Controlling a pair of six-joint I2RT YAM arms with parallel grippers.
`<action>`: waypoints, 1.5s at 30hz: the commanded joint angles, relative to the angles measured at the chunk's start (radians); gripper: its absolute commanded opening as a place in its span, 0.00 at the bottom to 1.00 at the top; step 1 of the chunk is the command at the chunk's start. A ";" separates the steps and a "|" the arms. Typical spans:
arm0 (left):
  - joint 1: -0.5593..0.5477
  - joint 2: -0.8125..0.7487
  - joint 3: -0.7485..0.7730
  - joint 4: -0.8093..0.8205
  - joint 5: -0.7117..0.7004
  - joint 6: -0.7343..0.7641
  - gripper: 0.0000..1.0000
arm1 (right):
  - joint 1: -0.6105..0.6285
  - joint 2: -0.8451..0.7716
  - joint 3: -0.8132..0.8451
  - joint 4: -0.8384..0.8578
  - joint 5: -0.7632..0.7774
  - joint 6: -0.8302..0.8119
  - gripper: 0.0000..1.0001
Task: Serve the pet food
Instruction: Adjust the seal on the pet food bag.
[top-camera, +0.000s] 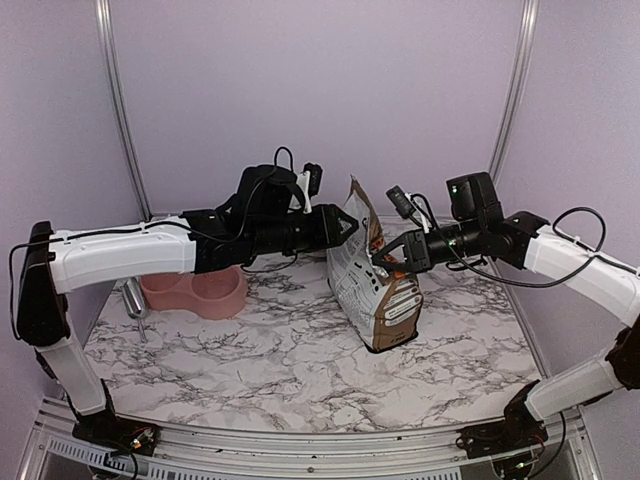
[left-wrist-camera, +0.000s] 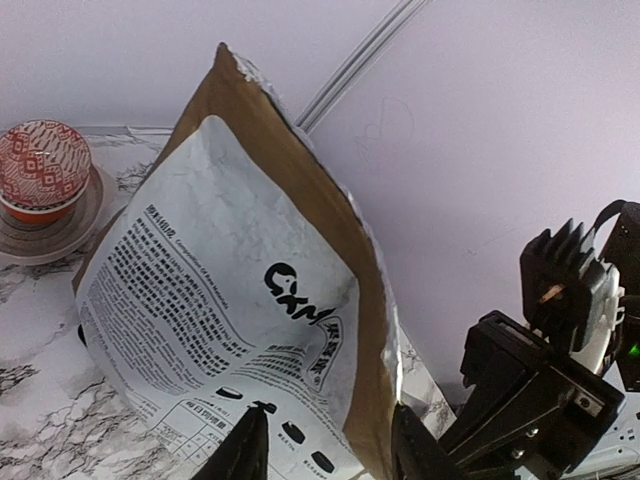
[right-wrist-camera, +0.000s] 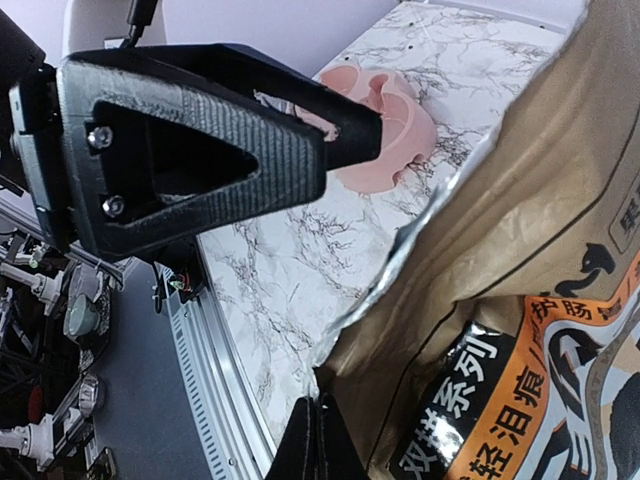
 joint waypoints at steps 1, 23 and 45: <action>0.000 0.075 0.078 0.046 0.111 0.025 0.42 | -0.007 0.016 -0.038 -0.057 0.029 -0.024 0.00; 0.001 0.062 0.051 0.067 0.084 0.027 0.42 | -0.064 0.013 -0.048 -0.046 -0.001 -0.034 0.00; 0.000 0.098 0.083 0.042 0.045 0.019 0.37 | -0.065 0.009 -0.047 -0.049 0.005 -0.031 0.00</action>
